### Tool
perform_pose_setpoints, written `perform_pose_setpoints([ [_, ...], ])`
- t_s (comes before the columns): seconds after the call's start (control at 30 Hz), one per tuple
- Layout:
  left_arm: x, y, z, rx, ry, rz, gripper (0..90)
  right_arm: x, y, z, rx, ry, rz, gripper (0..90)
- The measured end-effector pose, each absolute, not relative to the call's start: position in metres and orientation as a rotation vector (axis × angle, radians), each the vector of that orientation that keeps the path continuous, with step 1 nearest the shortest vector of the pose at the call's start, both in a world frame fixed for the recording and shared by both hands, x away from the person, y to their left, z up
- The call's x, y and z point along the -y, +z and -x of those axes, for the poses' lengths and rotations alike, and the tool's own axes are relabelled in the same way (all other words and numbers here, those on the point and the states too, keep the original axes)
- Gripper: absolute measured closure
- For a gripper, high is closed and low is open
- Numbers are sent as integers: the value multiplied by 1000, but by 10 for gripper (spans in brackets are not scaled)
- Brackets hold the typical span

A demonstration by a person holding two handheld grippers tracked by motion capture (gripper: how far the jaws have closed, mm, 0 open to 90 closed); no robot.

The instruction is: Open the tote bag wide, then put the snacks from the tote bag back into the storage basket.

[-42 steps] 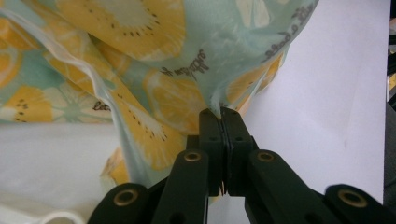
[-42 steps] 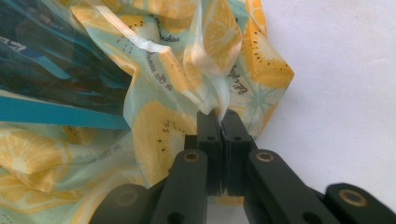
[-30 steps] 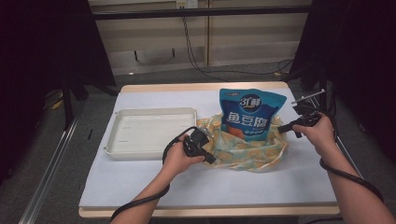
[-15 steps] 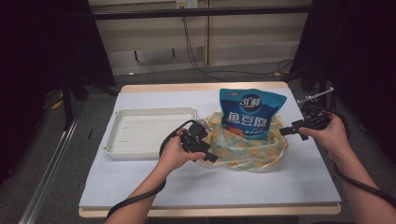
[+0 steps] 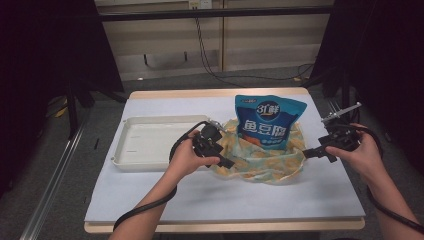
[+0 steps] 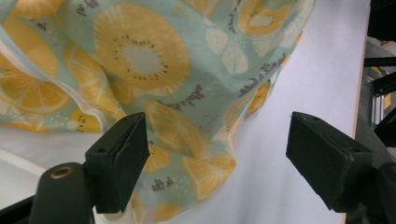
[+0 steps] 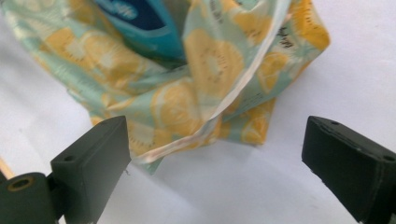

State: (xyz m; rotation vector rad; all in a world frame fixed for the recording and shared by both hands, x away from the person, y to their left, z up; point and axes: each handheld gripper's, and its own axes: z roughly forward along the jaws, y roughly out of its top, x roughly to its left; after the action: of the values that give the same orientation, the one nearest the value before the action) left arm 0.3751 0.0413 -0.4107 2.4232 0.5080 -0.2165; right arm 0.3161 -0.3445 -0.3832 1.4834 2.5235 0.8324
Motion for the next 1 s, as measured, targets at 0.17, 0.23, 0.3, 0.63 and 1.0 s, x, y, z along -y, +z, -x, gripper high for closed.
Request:
perform_pose_setpoints([
  [0.17,-40,-407,-376,-515,-207,-2423,204,344,-386,-307,-2552,834,-1492,62],
  [0.23,-40,-406,-377,-502,-216,-2420,204,344,-387,-304,-2551,833,-1487,57],
  [0.3,-40,-404,-377,-502,-202,-2424,200,344,-389,-302,-2556,838,-1487,56],
  [0.63,-43,-399,-381,-508,-201,-2433,198,340,-398,-289,-2541,813,-1455,56],
  [1.0,-44,-392,-386,-524,-188,-2415,194,332,-405,-277,-2575,789,-1447,57],
])
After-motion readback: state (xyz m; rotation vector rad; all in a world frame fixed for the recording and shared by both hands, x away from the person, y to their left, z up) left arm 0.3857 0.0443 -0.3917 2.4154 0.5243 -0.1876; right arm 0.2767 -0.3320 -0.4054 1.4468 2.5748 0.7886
